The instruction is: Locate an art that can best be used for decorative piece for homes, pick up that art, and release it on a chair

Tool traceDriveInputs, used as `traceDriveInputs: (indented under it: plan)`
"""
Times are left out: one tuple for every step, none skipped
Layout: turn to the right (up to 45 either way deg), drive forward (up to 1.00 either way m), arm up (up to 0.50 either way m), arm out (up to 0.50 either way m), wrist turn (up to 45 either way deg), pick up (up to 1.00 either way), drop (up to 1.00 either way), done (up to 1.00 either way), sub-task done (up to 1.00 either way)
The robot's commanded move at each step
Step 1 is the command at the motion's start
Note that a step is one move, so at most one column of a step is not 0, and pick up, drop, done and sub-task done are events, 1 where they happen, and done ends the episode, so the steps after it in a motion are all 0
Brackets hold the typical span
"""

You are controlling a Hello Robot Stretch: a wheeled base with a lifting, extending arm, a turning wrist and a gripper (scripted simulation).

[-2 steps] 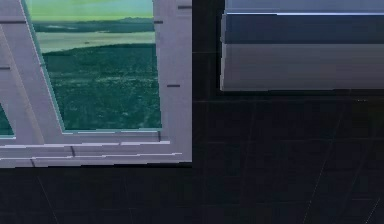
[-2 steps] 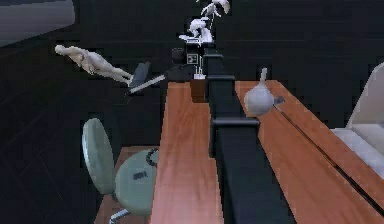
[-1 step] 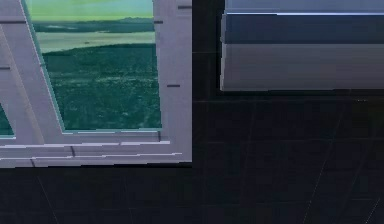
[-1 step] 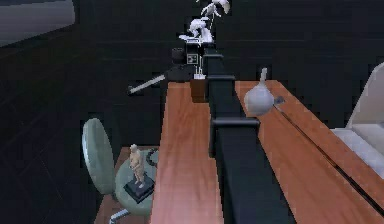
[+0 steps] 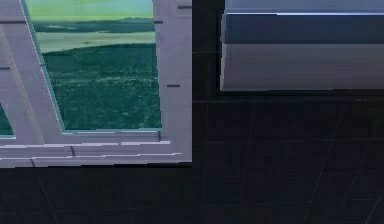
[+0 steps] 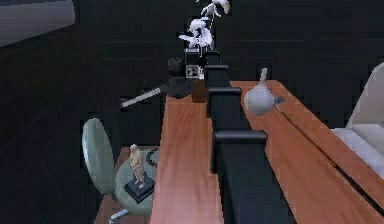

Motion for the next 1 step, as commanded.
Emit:
traceDriveInputs:
  plan:
    - [0.0,0.00,0.00,0.00,0.0,0.00,0.00,1.00,0.00]
